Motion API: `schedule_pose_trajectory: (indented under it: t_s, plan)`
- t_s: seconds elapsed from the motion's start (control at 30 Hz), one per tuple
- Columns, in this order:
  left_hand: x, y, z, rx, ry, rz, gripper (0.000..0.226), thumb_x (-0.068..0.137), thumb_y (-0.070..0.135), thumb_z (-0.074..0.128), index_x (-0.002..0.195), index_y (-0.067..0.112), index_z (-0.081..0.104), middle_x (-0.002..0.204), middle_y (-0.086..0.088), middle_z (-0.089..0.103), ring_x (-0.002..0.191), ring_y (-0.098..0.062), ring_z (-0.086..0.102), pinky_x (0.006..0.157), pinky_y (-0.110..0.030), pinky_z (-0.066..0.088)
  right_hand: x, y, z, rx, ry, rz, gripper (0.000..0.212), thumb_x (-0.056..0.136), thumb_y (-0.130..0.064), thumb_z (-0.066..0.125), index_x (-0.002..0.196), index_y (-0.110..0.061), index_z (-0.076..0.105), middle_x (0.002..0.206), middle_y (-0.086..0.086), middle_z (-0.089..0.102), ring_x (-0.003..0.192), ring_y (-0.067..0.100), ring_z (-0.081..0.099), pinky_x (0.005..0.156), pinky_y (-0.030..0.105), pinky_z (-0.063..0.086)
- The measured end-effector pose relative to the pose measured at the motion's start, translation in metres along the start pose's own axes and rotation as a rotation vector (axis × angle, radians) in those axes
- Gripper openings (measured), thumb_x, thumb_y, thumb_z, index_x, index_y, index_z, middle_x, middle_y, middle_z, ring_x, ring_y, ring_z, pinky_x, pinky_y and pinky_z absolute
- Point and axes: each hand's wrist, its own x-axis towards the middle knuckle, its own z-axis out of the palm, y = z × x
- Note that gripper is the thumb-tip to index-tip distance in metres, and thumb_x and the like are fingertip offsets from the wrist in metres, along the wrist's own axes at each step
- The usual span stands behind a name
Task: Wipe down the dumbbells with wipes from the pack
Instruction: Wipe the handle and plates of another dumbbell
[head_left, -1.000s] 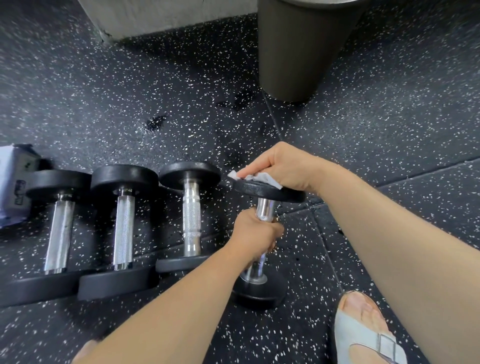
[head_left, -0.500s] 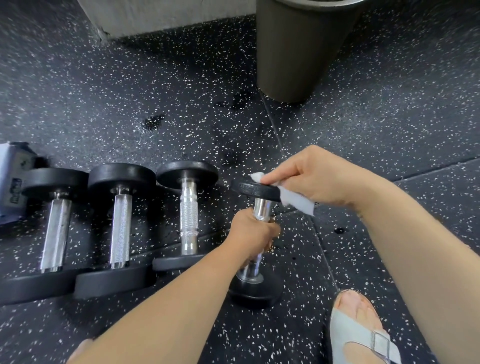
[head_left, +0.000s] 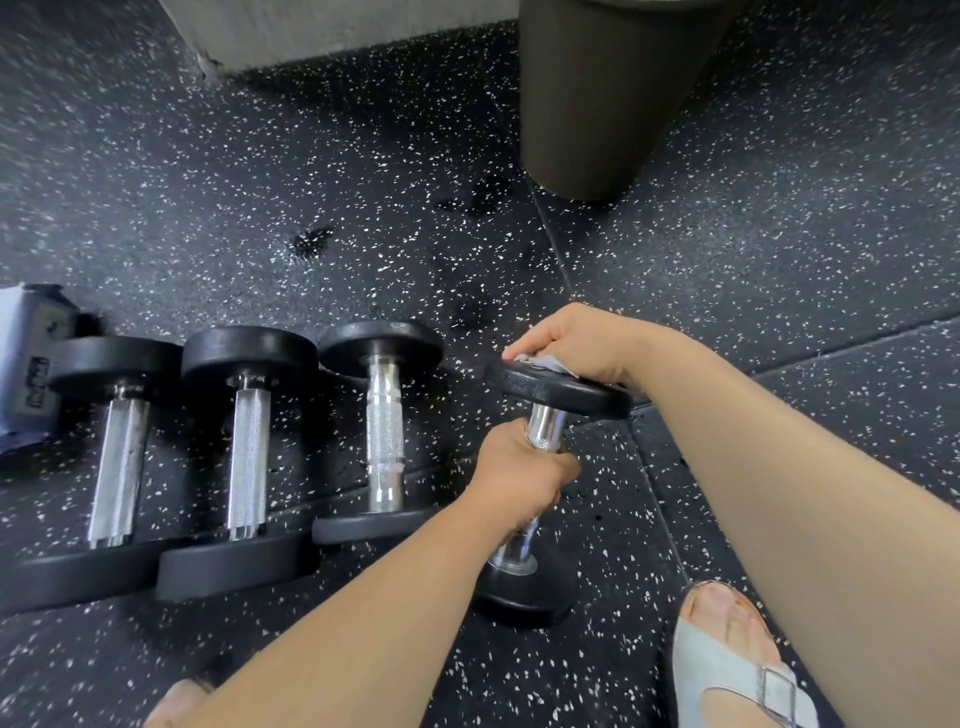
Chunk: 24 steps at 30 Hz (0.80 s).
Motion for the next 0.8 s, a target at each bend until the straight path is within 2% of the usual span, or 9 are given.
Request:
schedule_pose_trajectory:
  t_s: [0.13, 0.23, 0.3, 0.37, 0.47, 0.57, 0.67, 0.73, 0.8]
  plan:
    - [0.002, -0.001, -0.002, -0.016, 0.017, -0.01, 0.027, 0.075, -0.003, 0.063, 0.066, 0.015, 0.044, 0.047, -0.004, 0.046, 0.037, -0.013, 0.04, 0.043, -0.021, 0.035, -0.013, 0.01, -0.003, -0.056, 0.069, 0.108, 0.035, 0.092, 0.001, 0.043, 0.097, -0.015, 0.074, 0.073, -0.003, 0.065, 0.066, 0.015, 0.053, 0.051, 0.015, 0.044]
    - [0.002, -0.001, -0.003, -0.019, 0.041, -0.014, 0.024, 0.074, -0.003, 0.063, 0.068, 0.013, 0.046, 0.049, -0.006, 0.046, 0.039, -0.016, 0.04, 0.043, -0.021, 0.034, -0.022, 0.013, -0.001, -0.076, 0.127, 0.179, 0.026, 0.092, -0.003, 0.046, 0.105, -0.003, 0.069, 0.088, 0.014, 0.065, 0.076, 0.022, 0.052, 0.065, 0.027, 0.047]
    - [0.003, -0.002, -0.003, -0.021, 0.066, -0.014, 0.022, 0.071, -0.002, 0.063, 0.07, 0.012, 0.046, 0.052, -0.008, 0.045, 0.041, -0.018, 0.04, 0.043, -0.021, 0.033, -0.035, 0.007, 0.003, -0.135, 0.148, 0.242, 0.011, 0.091, -0.011, 0.053, 0.089, -0.011, 0.064, 0.081, 0.009, 0.062, 0.074, 0.024, 0.054, 0.069, 0.03, 0.048]
    - [0.006, -0.003, -0.003, -0.036, 0.077, -0.016, 0.02, 0.069, -0.001, 0.064, 0.072, 0.011, 0.047, 0.055, -0.01, 0.046, 0.043, -0.018, 0.04, 0.045, -0.022, 0.034, -0.044, 0.004, 0.003, -0.009, 0.193, 0.269, 0.016, 0.088, -0.007, 0.05, 0.077, -0.012, 0.06, 0.068, 0.007, 0.058, 0.059, 0.021, 0.05, 0.06, 0.029, 0.045]
    - [0.008, -0.002, -0.004, -0.063, 0.068, -0.033, 0.019, 0.07, -0.002, 0.064, 0.076, 0.008, 0.049, 0.053, -0.01, 0.048, 0.039, -0.017, 0.04, 0.047, -0.024, 0.037, -0.047, 0.001, 0.002, 0.064, 0.241, 0.29, 0.024, 0.092, -0.001, 0.042, 0.091, -0.002, 0.065, 0.074, 0.009, 0.063, 0.057, 0.017, 0.051, 0.055, 0.022, 0.047]
    - [0.008, -0.001, -0.006, -0.087, 0.076, -0.056, 0.02, 0.073, -0.004, 0.064, 0.077, 0.008, 0.048, 0.046, -0.005, 0.047, 0.035, -0.015, 0.041, 0.043, -0.022, 0.036, -0.035, 0.004, 0.005, 0.476, 0.126, 0.503, 0.027, 0.093, 0.005, 0.034, 0.076, -0.007, 0.052, 0.058, 0.003, 0.058, 0.056, 0.012, 0.055, 0.043, 0.007, 0.039]
    - [0.007, 0.0, -0.006, -0.111, 0.063, -0.07, 0.024, 0.074, -0.006, 0.061, 0.072, 0.01, 0.044, 0.042, -0.002, 0.045, 0.036, -0.014, 0.039, 0.037, -0.018, 0.033, -0.015, 0.028, 0.011, 0.91, 0.159, 0.371, 0.041, 0.079, 0.022, 0.022, 0.092, 0.003, 0.057, 0.09, 0.021, 0.057, 0.085, 0.031, 0.06, 0.06, 0.023, 0.058]
    - [0.007, 0.0, -0.005, -0.105, 0.066, -0.078, 0.025, 0.074, -0.007, 0.06, 0.069, 0.011, 0.043, 0.042, -0.002, 0.044, 0.036, -0.014, 0.039, 0.036, -0.017, 0.032, -0.011, 0.034, 0.018, 1.035, 0.208, 0.413, 0.034, 0.084, 0.017, 0.034, 0.095, 0.007, 0.064, 0.091, 0.022, 0.063, 0.076, 0.031, 0.066, 0.05, 0.028, 0.058]
    - [0.007, 0.001, -0.005, -0.106, 0.092, -0.08, 0.025, 0.074, -0.006, 0.06, 0.069, 0.011, 0.043, 0.043, -0.003, 0.043, 0.037, -0.015, 0.04, 0.038, -0.018, 0.033, -0.011, 0.031, 0.026, 1.056, 0.236, 0.43, 0.028, 0.091, 0.006, 0.039, 0.088, 0.001, 0.066, 0.084, 0.018, 0.066, 0.059, 0.027, 0.067, 0.032, 0.021, 0.046]
